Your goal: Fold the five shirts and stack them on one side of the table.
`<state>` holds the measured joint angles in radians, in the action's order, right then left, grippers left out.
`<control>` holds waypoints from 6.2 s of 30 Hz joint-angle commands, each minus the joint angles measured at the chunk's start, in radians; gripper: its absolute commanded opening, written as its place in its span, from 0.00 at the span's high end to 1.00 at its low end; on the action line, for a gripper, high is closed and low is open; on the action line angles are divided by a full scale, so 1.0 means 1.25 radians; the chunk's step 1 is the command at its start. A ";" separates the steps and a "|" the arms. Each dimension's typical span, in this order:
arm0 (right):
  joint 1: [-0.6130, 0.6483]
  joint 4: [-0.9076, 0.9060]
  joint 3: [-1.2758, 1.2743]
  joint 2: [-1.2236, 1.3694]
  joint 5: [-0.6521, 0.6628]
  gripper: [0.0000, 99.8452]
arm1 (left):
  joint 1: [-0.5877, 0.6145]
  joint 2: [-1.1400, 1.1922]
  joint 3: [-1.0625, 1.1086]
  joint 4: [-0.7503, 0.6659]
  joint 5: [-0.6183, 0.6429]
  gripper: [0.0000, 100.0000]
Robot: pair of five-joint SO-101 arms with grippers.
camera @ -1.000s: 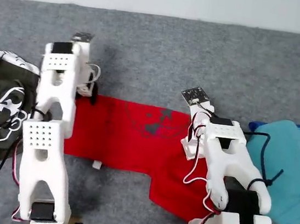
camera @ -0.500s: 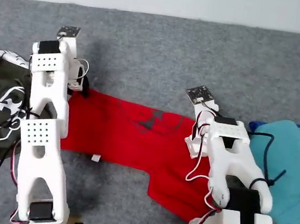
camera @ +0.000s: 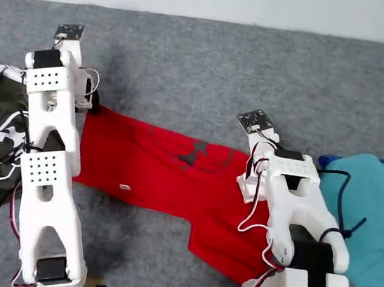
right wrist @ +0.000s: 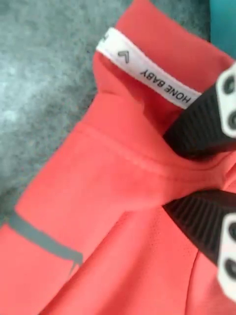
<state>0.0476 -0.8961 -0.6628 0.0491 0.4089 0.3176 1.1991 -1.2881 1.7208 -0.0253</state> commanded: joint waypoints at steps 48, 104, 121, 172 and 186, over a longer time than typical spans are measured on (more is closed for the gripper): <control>-0.024 -0.035 -0.006 -0.305 0.012 0.78 | -0.263 -0.139 0.380 -0.060 0.038 0.86; -0.098 -0.724 0.983 0.209 0.058 0.75 | -0.205 -0.248 0.339 0.028 0.043 0.86; -0.028 -0.407 -0.042 -0.303 0.394 0.83 | -0.196 -0.379 0.620 -0.005 0.016 0.86; 0.266 -0.431 -0.423 -0.778 0.470 0.83 | -0.139 -0.469 0.230 0.027 -0.061 0.86; 0.267 -0.157 -0.453 -0.425 0.506 0.83 | -0.142 -0.468 0.230 0.027 -0.060 0.86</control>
<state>0.3728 -1.1538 -1.2198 -0.5708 1.0257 0.1381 0.6805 -0.9659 1.7346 -0.0974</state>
